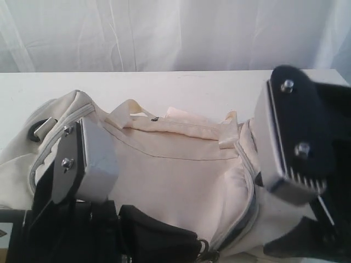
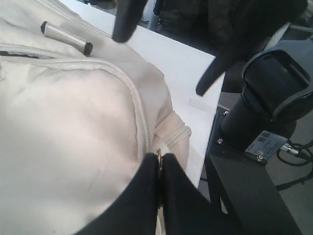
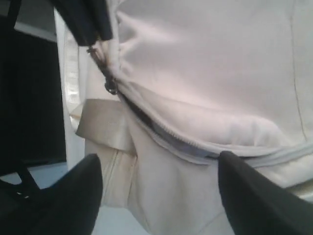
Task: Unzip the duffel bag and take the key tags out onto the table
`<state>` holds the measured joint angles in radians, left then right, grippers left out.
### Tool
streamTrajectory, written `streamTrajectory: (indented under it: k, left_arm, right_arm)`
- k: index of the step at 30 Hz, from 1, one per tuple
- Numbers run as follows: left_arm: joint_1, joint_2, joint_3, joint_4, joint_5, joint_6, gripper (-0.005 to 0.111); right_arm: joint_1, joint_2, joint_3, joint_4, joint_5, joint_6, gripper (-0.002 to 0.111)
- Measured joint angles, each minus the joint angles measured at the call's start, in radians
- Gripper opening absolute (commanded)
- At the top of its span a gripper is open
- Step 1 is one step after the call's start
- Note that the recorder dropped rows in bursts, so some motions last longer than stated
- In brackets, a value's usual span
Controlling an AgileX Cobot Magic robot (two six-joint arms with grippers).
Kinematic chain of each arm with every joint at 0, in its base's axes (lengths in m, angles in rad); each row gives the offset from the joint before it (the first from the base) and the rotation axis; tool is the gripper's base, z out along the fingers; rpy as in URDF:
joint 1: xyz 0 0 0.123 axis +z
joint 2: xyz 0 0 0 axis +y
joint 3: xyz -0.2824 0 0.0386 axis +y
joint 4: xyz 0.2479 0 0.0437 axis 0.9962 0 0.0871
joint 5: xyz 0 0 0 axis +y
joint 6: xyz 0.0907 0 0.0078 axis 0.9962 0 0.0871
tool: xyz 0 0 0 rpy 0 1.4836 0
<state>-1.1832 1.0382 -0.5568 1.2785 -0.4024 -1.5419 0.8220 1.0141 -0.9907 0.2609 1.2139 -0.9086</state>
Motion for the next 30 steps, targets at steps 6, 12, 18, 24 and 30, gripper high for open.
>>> streamTrajectory:
  k: [6, 12, 18, 24, 30]
  left_arm:
    - [0.000, 0.000, 0.000, -0.091, 0.001, -0.037, 0.000]
    - [0.000, 0.000, 0.000, -0.222, -0.026, -0.048, 0.000]
    - [0.000, 0.000, 0.002, -0.324, -0.059, -0.040, 0.000]
    - [0.000, 0.002, 0.005, -0.409, -0.075, -0.005, 0.000]
    - [0.000, 0.002, 0.008, -0.441, -0.064, 0.003, 0.000]
  right_arm:
    - [0.062, 0.000, 0.053, -0.010, -0.141, -0.172, 0.064]
    - [0.105, 0.022, 0.085, -0.010, -0.209, -0.281, 0.063]
    - [0.133, 0.074, 0.113, -0.014, -0.220, -0.310, 0.042]
    - [0.135, 0.085, 0.116, -0.054, -0.225, -0.314, 0.012]
    - [0.135, 0.085, 0.116, -0.086, -0.233, -0.251, 0.000]
